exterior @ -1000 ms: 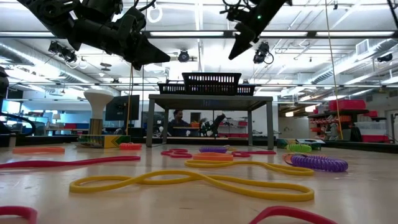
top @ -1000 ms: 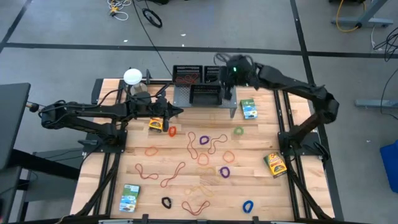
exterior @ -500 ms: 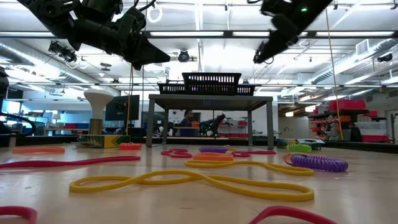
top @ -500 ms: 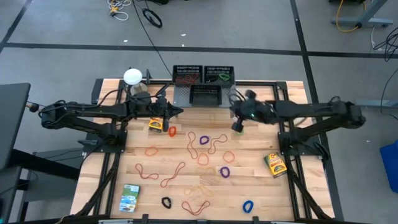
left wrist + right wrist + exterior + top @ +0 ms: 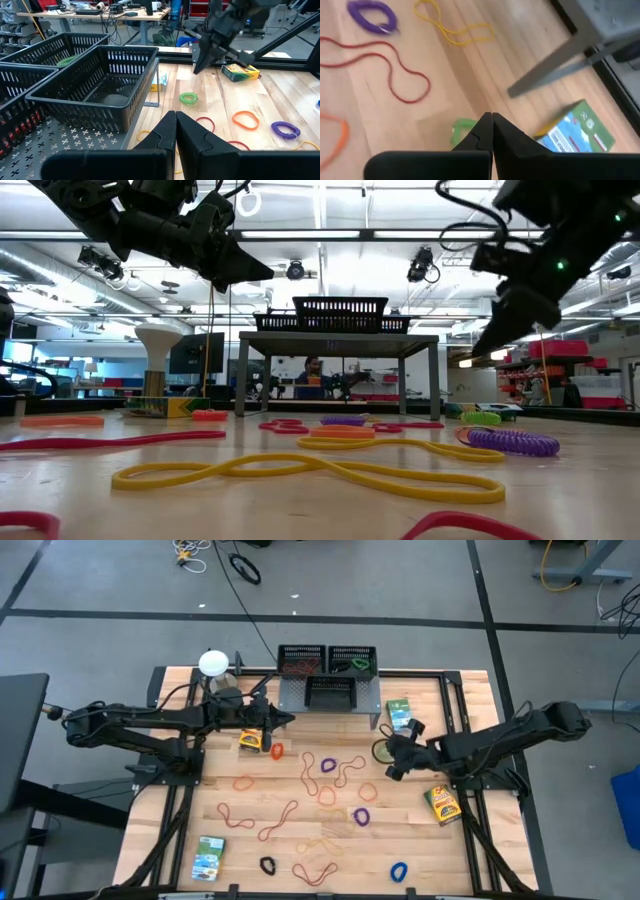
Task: Pick & Place Office Desk Supplies
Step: Put the crayon box into the bottom black basket on the shelf
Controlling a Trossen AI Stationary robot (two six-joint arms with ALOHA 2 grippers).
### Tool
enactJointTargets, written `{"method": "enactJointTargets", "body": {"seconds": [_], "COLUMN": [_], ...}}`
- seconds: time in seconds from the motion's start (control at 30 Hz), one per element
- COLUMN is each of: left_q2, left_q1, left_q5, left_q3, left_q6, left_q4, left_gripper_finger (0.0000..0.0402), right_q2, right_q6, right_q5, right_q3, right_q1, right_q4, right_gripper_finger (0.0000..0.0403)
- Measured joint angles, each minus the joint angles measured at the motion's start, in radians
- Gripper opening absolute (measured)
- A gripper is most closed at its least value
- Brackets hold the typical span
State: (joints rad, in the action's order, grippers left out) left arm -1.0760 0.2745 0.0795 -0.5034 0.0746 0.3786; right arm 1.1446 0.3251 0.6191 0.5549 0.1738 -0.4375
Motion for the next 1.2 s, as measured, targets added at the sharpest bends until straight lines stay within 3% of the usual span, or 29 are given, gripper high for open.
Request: {"method": "enactJointTargets", "body": {"seconds": [0.4,0.63,0.9,1.03,1.2], "left_q2": [0.000,0.000,0.000,0.000,0.000], "left_q1": [0.000,0.000,0.000,0.000,0.000], "left_q5": [0.000,0.000,0.000,0.000,0.000], "left_q3": [0.000,0.000,0.000,0.000,0.000], "left_q6": [0.000,0.000,0.000,0.000,0.000], "left_q4": [0.000,0.000,0.000,0.000,0.000], "left_gripper_finger": [0.0013,0.0013,0.0013,0.0013,0.0013], "right_q2": [0.000,0.033,0.211,0.286,0.312], "right_q6": [-0.101,-0.171,-0.356,-0.436,-0.484], "right_q5": [0.096,0.125,0.198,0.315,0.325], "right_q3": [-0.155,-0.190,-0.190,-0.187,-0.186], "right_q1": [-0.083,-0.162,-0.217,-0.217,-0.217], "right_q4": [0.035,0.102,0.178,0.216,0.264], "right_gripper_finger": [0.0043,0.0127,0.0216,0.0218,0.0186]}}
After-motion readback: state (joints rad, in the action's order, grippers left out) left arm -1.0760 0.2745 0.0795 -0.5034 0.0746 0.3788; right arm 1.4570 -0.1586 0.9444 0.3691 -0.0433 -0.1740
